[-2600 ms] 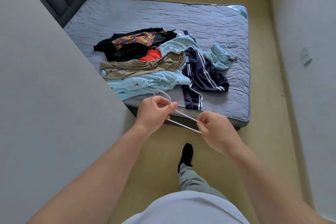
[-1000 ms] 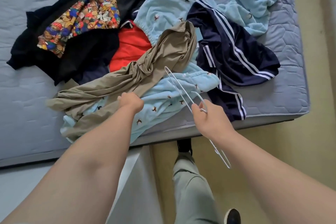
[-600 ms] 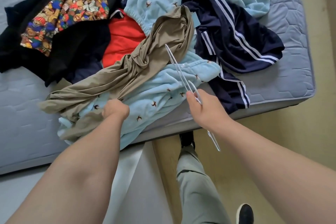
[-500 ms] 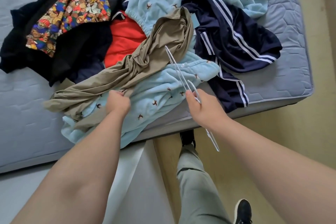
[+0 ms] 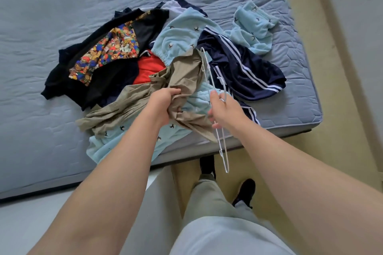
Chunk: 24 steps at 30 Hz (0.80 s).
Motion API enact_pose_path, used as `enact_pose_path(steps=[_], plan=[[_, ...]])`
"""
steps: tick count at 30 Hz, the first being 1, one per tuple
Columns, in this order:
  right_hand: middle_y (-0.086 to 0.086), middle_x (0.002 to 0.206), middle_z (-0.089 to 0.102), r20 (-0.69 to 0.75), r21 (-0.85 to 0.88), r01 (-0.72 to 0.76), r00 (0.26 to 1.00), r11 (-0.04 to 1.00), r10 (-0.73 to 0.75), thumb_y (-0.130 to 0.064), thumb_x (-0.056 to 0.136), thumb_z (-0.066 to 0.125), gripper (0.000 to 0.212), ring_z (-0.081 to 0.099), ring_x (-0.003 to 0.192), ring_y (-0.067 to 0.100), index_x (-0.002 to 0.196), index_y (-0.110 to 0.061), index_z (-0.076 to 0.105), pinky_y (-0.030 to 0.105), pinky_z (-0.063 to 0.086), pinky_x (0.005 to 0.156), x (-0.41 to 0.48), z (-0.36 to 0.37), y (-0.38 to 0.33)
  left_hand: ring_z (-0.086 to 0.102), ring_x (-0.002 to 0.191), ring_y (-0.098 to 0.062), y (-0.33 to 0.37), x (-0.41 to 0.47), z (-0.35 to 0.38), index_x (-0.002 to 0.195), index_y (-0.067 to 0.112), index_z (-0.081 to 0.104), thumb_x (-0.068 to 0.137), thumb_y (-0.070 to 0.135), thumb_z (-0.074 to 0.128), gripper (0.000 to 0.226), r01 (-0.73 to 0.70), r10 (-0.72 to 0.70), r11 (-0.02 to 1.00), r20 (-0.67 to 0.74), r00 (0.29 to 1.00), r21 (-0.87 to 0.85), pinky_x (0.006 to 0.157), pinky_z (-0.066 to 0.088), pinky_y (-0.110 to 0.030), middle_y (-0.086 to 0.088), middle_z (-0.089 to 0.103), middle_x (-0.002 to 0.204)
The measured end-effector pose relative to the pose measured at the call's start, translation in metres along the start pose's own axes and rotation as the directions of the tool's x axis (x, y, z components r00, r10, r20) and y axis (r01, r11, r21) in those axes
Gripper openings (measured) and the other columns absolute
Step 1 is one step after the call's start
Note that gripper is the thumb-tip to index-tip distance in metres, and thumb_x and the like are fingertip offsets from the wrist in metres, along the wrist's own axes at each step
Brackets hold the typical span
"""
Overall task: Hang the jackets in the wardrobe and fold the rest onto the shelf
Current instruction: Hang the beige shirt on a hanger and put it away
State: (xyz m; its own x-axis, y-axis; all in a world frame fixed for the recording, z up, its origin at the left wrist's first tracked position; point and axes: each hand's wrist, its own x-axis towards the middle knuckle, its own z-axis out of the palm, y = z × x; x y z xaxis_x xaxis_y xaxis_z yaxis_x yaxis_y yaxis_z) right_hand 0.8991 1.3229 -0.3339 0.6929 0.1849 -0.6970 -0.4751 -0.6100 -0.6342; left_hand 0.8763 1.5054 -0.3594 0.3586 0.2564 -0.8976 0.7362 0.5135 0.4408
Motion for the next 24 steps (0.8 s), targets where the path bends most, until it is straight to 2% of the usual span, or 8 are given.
enact_pose_path(steps=[2,4,8,12,15,17,19,24], plan=[[0.015,0.119,0.061,0.062,0.098,-0.050,0.997,0.994,0.044,-0.052,0.104,0.035,0.052,0.065,0.099,0.027,0.129,-0.009,0.050,0.035,0.062,0.060,-0.014,-0.017,-0.003,0.063,0.057,-0.021,-0.001,-0.025,0.004,0.092,0.011,0.069,0.093,0.013,0.061,0.009,-0.011,0.013,0.996,0.023,1.000,-0.087,0.047,0.047,-0.025,-0.007,0.070,0.077],[0.014,0.109,0.065,0.101,0.133,-0.067,0.993,0.989,0.054,-0.054,0.104,0.034,0.046,0.067,0.086,0.023,0.119,-0.015,0.051,0.035,0.062,0.061,-0.028,-0.033,-0.005,0.069,0.063,-0.022,-0.005,-0.049,0.006,0.089,0.010,0.072,0.093,0.012,0.059,0.014,-0.051,0.056,0.986,0.026,0.998,-0.156,0.054,0.056,-0.029,-0.007,0.073,0.079],[0.013,0.102,0.068,0.145,0.183,-0.092,0.987,0.979,0.066,-0.056,0.103,0.036,0.052,0.069,0.081,0.023,0.130,-0.014,0.049,0.033,0.062,0.059,-0.058,-0.056,-0.005,0.069,0.082,-0.023,-0.012,-0.099,0.006,0.089,0.013,0.069,0.096,0.013,0.047,0.023,-0.214,0.224,0.928,-0.002,0.975,-0.305,0.089,0.056,-0.040,-0.007,0.073,0.091],[0.013,0.105,0.067,0.191,0.195,-0.032,0.982,0.980,-0.005,-0.056,0.103,0.036,0.060,0.071,0.088,0.026,0.141,-0.009,0.043,0.037,0.064,0.069,-0.090,-0.070,-0.004,0.066,0.069,-0.022,-0.008,-0.159,0.005,0.091,0.009,0.070,0.098,0.038,0.056,0.033,-0.301,0.361,0.875,0.095,0.928,-0.380,0.081,0.052,-0.040,-0.009,0.067,0.084],[0.015,0.106,0.066,0.238,0.243,-0.021,0.971,0.970,-0.039,-0.055,0.103,0.037,0.062,0.071,0.089,0.029,0.144,-0.009,0.041,0.040,0.063,0.073,-0.110,-0.080,-0.006,0.067,0.082,-0.029,-0.009,-0.198,0.012,0.120,-0.004,0.061,0.094,0.015,0.065,0.033,-0.426,0.476,0.854,0.115,0.872,-0.300,0.088,0.051,-0.048,-0.020,0.065,0.106],[0.016,0.106,0.066,0.251,0.252,0.002,0.966,0.968,-0.068,-0.054,0.103,0.038,0.062,0.071,0.088,0.029,0.144,-0.008,0.040,0.039,0.064,0.071,-0.121,-0.089,-0.007,0.064,0.094,-0.032,-0.012,-0.220,0.019,0.128,-0.012,0.057,0.088,-0.003,0.061,0.041,-0.505,0.548,0.811,0.081,0.832,-0.296,0.095,0.051,-0.050,-0.024,0.065,0.114],[0.017,0.108,0.065,0.244,0.256,0.026,0.965,0.966,-0.091,-0.054,0.103,0.039,0.062,0.071,0.087,0.028,0.144,-0.007,0.040,0.038,0.064,0.069,-0.129,-0.098,-0.006,0.063,0.098,-0.034,-0.012,-0.241,0.026,0.120,-0.015,0.061,0.080,-0.009,0.057,0.041,-0.554,0.605,0.760,0.059,0.794,-0.339,0.093,0.055,-0.045,-0.025,0.065,0.115],[0.015,0.112,0.063,0.235,0.242,0.054,0.966,0.969,-0.113,-0.057,0.101,0.042,0.062,0.070,0.088,0.027,0.141,-0.009,0.042,0.040,0.064,0.073,-0.142,-0.119,0.004,0.071,0.090,-0.032,-0.012,-0.294,0.052,0.066,0.001,0.070,0.068,-0.009,0.043,0.029,-0.631,0.737,0.635,0.103,0.668,-0.445,0.084,0.059,-0.037,-0.015,0.071,0.082]])
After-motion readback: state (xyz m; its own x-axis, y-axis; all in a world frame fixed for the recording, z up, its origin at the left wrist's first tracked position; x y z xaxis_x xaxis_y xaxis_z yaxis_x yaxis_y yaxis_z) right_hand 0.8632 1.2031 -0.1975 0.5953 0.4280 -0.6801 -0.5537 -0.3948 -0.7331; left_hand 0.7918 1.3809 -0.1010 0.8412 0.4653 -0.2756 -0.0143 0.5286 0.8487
